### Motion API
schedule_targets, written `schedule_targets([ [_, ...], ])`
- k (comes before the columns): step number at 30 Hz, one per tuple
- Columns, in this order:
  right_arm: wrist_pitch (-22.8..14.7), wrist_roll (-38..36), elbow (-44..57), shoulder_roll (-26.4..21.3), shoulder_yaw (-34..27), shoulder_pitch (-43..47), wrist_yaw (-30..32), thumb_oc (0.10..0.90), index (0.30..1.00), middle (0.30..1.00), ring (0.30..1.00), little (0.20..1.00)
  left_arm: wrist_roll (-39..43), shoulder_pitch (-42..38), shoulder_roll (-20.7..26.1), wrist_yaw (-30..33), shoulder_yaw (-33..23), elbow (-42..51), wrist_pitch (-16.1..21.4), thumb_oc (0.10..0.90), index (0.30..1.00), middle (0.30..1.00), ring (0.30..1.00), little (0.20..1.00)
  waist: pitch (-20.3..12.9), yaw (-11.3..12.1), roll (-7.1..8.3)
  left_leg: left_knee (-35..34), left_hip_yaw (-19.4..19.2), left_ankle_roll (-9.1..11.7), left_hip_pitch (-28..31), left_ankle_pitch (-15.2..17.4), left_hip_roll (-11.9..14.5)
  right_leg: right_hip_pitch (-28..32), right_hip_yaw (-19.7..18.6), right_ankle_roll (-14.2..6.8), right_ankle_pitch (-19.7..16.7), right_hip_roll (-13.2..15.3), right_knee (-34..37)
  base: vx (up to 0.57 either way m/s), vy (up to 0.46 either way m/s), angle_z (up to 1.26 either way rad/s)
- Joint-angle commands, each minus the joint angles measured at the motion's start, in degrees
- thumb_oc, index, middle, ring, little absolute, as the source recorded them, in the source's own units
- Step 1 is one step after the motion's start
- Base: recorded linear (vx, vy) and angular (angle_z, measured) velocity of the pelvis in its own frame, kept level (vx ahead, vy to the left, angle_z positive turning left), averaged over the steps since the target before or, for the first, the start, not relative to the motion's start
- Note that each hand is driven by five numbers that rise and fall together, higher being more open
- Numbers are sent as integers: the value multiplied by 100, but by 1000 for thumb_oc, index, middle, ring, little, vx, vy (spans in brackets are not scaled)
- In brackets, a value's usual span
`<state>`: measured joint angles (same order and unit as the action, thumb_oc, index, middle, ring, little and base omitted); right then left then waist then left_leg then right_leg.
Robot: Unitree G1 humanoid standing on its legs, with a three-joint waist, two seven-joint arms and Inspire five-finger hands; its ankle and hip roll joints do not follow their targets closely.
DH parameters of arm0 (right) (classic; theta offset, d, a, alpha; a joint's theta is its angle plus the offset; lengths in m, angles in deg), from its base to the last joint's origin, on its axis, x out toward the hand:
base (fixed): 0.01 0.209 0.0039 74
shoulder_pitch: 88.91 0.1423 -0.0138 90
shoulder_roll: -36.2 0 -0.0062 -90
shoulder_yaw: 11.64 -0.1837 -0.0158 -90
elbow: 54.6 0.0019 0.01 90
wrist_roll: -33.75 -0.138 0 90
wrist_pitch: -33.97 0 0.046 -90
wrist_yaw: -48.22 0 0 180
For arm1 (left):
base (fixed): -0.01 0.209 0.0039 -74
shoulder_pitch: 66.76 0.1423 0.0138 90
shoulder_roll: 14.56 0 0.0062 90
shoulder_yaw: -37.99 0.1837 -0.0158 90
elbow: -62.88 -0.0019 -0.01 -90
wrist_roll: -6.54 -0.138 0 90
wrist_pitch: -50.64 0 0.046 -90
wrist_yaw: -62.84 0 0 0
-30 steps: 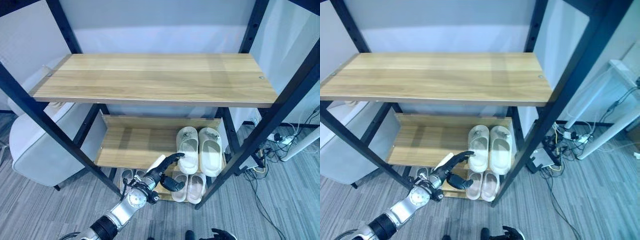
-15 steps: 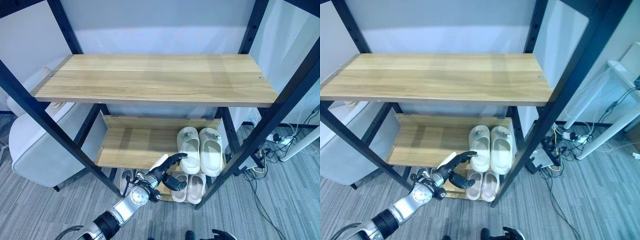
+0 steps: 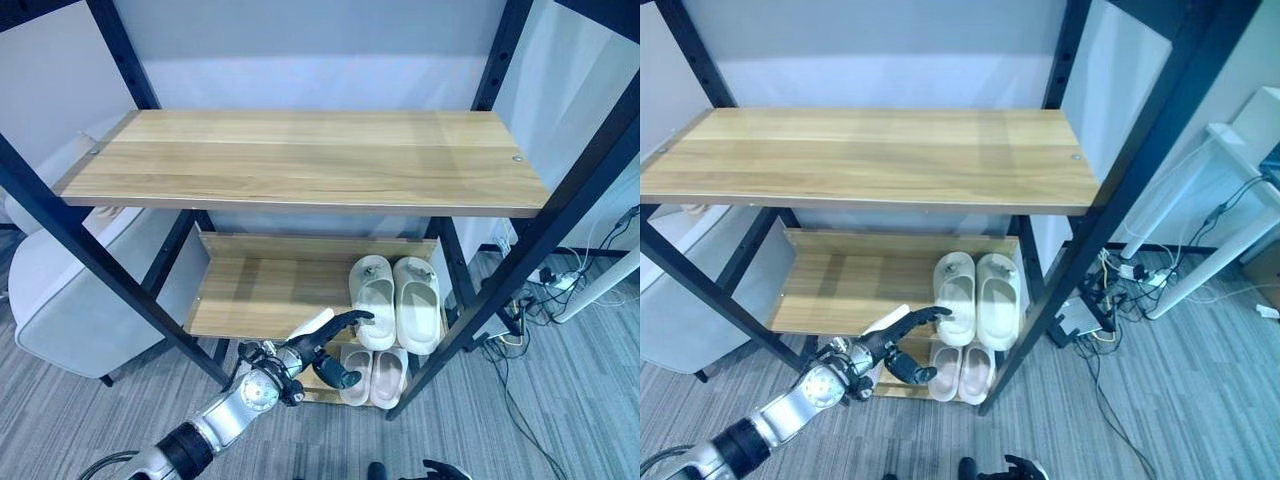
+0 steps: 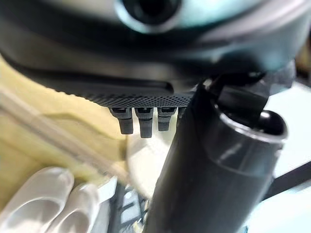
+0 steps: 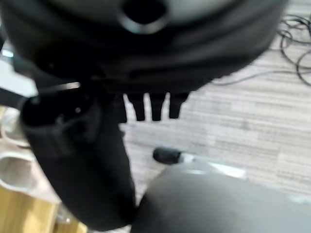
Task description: Arrange the slippers neatly on the shoe rack.
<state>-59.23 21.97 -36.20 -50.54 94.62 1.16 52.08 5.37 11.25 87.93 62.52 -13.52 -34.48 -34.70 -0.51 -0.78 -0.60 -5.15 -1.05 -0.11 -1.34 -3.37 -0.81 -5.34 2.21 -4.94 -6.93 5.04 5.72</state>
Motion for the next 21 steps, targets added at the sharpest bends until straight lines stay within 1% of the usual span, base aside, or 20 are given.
schedule_targets([
  [1,-31,113,-131,142,25,-142,-120,800,900,900,900,900,127,-351,-96,136,-688,546,541,800,900,900,900,900,-110,105,59,15,172,309,-137,373,78,192,412,-380,449,-28,-72,-2,-4,7],
  [3,-31,146,-105,151,21,-168,-140,800,900,900,900,900,190,-76,6,161,-926,724,566,800,900,900,900,900,-118,150,70,15,188,309,-105,374,75,236,446,-372,466,-34,-72,-16,-6,7],
  [6,-30,168,-59,160,10,-177,-151,800,900,900,900,900,493,371,159,168,-1271,1036,634,800,900,900,900,900,-140,237,96,15,242,316,-55,377,79,315,503,-355,487,-35,-72,-9,-3,1],
  [7,-31,194,-38,158,10,-174,-158,800,900,900,900,900,710,602,232,142,-1425,1199,668,800,900,900,900,900,-142,302,110,15,274,318,-39,368,80,348,540,-345,494,-38,-72,-23,-17,3],
  [10,-22,263,-36,170,50,-144,-154,800,900,900,900,900,1040,952,428,-55,-1498,1423,683,800,900,900,900,900,-148,385,113,15,326,321,-26,358,77,392,607,-342,500,-39,-72,-17,-11,17],
  [12,-29,310,-46,175,52,-190,-165,800,900,900,900,900,1321,1389,627,-185,-1675,1588,678,800,900,900,900,900,-149,464,101,15,371,322,-6,355,72,440,657,-334,507,-41,-72,-12,-2,11],
  [13,-29,311,-45,179,62,-196,-164,800,900,900,900,900,1327,1412,637,-191,-1691,1607,670,800,900,900,900,900,-154,452,104,15,374,322,-4,355,71,443,660,-334,509,-41,-72,-3,-3,6],
  [14,-34,351,-34,192,57,-215,-174,800,900,900,900,900,1378,1657,768,-220,-1808,1649,696,800,900,900,900,900,-147,521,90,15,406,318,8,348,65,456,684,-331,509,-44,-72,-10,-4,10],
  [19,-45,445,-27,173,109,-265,-149,800,900,900,900,900,1713,2249,925,-281,-2173,1658,658,800,900,900,900,900,-101,631,98,15,501,322,9,306,72,507,770,-314,520,-48,-72,-19,-12,15],
  [21,-39,461,-7,174,126,-258,-137,800,900,900,900,900,1796,2399,980,-333,-2212,1574,656,800,900,900,900,900,-87,666,92,15,544,323,-4,292,58,518,802,-304,521,-53,-72,-16,-5,9],
])
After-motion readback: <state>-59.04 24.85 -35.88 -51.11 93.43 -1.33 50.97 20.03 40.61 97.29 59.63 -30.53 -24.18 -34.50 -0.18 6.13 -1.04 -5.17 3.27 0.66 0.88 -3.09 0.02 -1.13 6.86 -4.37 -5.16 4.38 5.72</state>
